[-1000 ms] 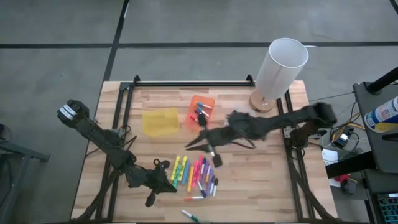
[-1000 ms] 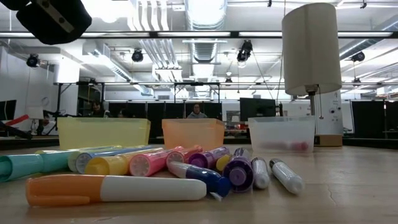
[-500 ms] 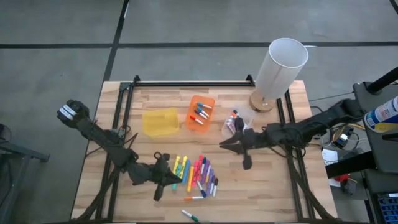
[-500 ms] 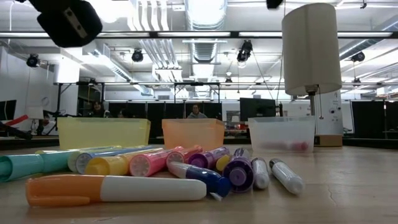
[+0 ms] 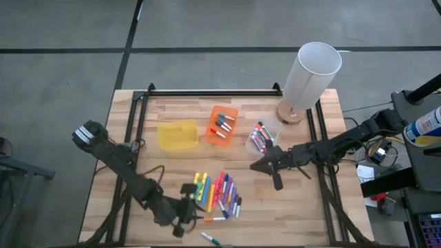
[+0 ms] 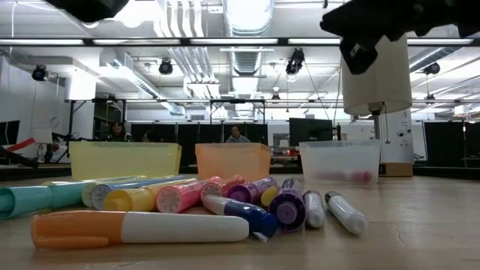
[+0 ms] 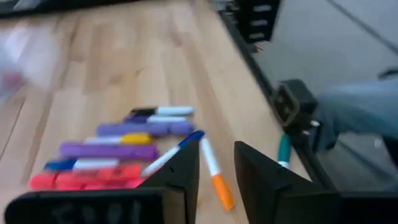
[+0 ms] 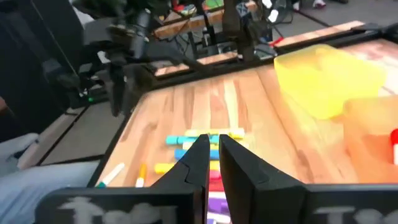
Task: Pick & Place Markers
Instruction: Put the green pen into the orange bin
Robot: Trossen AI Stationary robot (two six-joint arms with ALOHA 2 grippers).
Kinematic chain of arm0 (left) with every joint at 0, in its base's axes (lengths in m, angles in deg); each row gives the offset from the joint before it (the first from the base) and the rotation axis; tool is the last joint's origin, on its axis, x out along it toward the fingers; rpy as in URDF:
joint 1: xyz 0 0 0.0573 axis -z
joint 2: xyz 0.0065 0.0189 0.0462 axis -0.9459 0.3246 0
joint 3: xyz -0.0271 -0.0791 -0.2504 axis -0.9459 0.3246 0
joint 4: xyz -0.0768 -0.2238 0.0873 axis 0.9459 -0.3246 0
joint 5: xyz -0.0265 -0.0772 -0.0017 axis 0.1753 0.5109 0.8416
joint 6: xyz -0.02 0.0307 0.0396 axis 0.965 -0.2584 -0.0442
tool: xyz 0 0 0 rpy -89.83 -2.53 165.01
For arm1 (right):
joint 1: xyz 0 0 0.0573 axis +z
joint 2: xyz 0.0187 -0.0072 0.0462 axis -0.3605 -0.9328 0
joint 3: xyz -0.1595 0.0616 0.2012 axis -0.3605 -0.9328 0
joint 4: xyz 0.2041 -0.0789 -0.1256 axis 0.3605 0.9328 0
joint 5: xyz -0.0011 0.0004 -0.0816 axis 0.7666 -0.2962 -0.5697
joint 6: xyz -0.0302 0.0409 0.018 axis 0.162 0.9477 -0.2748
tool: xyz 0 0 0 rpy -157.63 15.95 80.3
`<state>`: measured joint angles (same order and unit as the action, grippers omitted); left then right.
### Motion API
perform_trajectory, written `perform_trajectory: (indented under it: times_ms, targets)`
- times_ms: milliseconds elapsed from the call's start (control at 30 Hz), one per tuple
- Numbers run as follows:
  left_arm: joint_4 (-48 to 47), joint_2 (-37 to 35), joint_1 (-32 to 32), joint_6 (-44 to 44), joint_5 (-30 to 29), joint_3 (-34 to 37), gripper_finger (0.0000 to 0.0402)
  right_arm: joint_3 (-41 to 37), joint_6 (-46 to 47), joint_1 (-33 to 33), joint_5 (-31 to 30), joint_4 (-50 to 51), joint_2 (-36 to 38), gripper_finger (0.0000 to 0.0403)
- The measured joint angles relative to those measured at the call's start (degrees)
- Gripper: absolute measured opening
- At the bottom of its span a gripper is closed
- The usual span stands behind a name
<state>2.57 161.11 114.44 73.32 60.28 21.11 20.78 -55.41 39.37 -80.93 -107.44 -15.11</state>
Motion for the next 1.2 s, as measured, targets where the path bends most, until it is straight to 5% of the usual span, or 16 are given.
perform_trajectory:
  times_ms: [533,1200]
  targets:
    - [-7.4,19.0,2.0,-3.2,6.0,-16.6,0.0103,-0.7,0.0,0.7,0.1,-1.0,0.0,0.0031]
    - [-9.7,26.3,1.8,-2.2,11.0,-18.6,0.0103,-0.8,0.4,0.6,0.2,-1.0,0.0,0.0031]
